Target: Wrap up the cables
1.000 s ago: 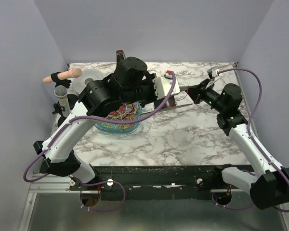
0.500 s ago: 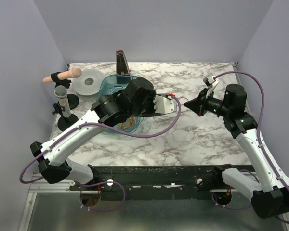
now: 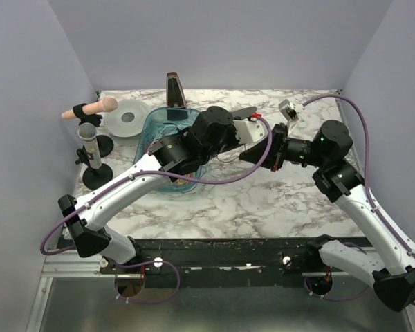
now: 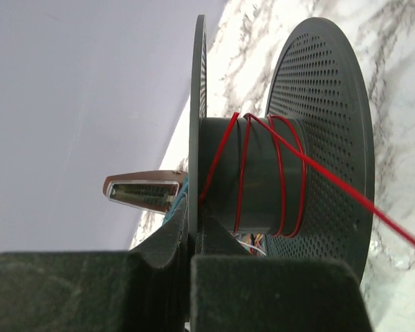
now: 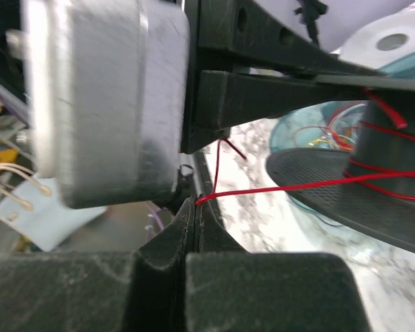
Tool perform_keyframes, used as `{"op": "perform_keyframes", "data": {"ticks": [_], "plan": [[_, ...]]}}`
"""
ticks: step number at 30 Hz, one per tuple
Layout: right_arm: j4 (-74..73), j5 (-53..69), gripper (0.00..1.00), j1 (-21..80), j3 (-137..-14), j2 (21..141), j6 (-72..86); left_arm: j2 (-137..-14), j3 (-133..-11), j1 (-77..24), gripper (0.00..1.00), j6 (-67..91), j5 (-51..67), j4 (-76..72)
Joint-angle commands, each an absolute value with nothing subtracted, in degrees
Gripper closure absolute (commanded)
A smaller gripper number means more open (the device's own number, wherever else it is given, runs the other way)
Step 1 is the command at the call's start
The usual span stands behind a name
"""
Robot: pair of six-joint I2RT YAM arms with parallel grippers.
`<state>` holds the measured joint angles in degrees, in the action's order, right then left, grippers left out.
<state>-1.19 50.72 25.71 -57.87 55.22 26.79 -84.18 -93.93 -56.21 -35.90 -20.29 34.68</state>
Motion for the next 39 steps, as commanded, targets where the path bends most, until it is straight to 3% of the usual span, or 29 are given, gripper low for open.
{"op": "perform_keyframes", "data": {"ticks": [1, 6, 16, 22, 28, 36, 39], "plan": [[11.0, 53.3, 0.99, 30.6, -60.7, 57.7, 39.4, -83.7, -97.2, -55.9, 1.00, -33.1, -26.5, 27.2], [11.7, 45.9, 0.99, 37.8, -63.1, 61.3, 37.7, -87.3, -108.2, -54.1, 1.00, -21.0, -20.6, 35.7], [-5.9, 10.9, 0.99, 54.5, -70.6, 65.3, 19.2, -94.3, -136.2, -47.0, 1.00, 6.3, -5.7, 49.8], [-6.4, 1.9, 0.99, 56.0, -67.2, 65.1, 17.5, -93.4, -138.9, -46.8, 1.00, 7.9, -5.0, 50.4], [-1.2, 0.6, 0.78, 56.1, -63.3, 62.8, 14.6, -92.9, -141.1, -46.8, 1.00, 6.1, -4.2, 50.5], [7.0, -1.1, 0.66, 56.1, -52.8, 55.2, 14.6, -91.0, -139.9, -46.8, 1.00, 5.3, -3.2, 51.4], [13.5, 1.6, 0.53, 56.0, -46.0, 51.4, 12.2, -91.4, -142.1, -46.8, 1.00, 5.0, -1.3, 51.2]]}}
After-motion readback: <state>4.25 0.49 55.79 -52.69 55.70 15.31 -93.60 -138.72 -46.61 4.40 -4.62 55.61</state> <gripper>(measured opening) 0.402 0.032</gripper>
